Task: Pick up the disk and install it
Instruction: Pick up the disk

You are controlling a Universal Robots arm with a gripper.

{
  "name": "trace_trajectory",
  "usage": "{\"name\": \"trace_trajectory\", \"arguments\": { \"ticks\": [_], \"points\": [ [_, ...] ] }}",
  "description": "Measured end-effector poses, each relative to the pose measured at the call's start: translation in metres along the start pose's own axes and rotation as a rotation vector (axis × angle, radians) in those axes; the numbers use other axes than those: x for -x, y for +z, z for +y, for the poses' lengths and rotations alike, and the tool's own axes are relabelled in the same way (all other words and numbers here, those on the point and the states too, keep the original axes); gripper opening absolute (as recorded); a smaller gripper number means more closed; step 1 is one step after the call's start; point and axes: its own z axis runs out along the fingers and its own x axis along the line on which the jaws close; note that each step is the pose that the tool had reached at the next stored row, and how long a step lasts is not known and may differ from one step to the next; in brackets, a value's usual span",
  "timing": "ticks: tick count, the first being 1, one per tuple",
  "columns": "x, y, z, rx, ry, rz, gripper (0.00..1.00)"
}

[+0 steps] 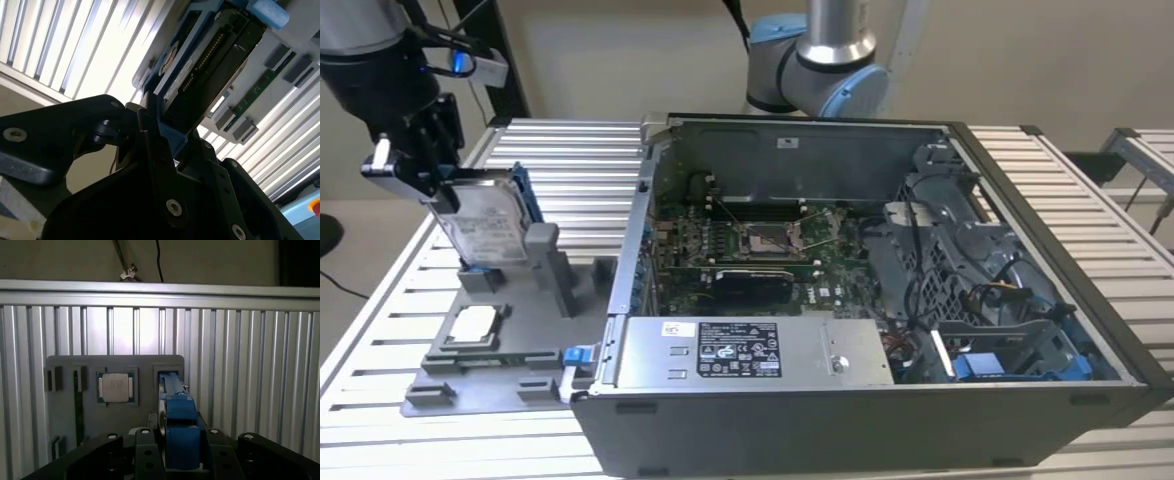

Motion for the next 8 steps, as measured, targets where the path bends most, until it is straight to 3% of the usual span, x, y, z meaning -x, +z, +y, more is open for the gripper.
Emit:
{"name": "trace_trajectory", "arguments": {
  "ticks": [8],
  "points": [
    [0.002, -0.0343, 0.0003, -0.0001, 0.0, 0.0, 0.0]
  ]
}}
